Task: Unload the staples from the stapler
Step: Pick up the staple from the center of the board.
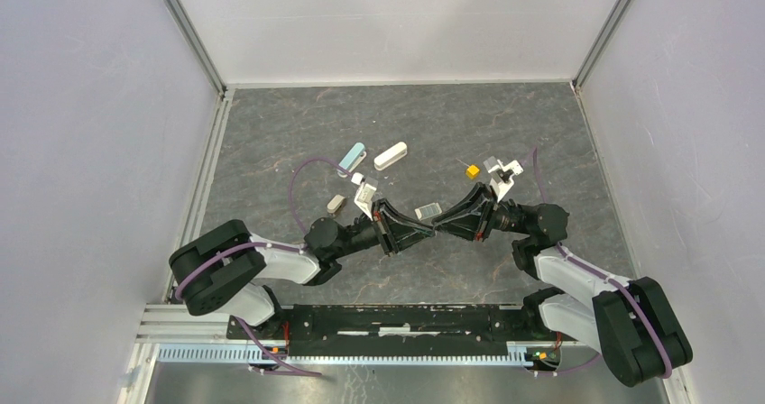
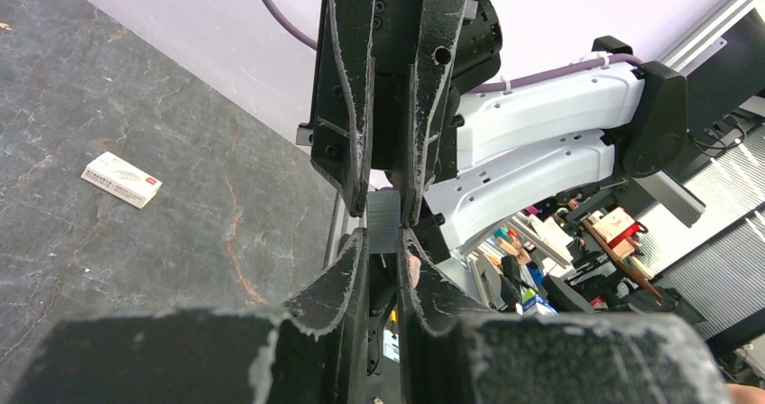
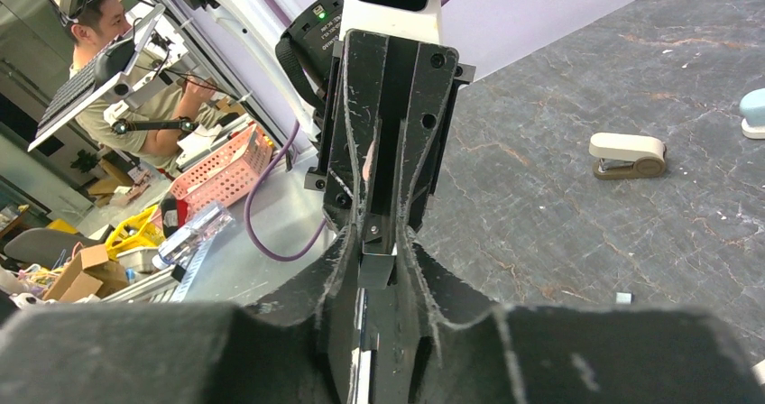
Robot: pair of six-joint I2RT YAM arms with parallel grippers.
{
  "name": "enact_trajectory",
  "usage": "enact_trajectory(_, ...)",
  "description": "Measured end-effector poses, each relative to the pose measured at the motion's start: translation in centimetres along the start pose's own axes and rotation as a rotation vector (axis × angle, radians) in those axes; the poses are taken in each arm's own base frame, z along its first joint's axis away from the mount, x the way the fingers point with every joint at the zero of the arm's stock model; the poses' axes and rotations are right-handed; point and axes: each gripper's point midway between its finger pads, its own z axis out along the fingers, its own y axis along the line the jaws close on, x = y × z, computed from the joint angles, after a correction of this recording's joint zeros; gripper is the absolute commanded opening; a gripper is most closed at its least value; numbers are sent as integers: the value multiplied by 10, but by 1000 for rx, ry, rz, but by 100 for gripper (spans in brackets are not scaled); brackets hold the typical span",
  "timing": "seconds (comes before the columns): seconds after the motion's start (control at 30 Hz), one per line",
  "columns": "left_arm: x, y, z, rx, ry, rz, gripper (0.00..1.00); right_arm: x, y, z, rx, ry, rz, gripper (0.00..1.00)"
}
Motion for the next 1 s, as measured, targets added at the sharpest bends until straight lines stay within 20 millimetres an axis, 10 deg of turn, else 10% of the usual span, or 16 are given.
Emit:
enact_trajectory(0.5,2,2,-3,-12,1,-7,47,2,-3,0,9,8,-18,16)
enact_trajectory(1.0,-52,-5,-70,-336,-79,167,49,8,-68,-3,245,142,-180,16)
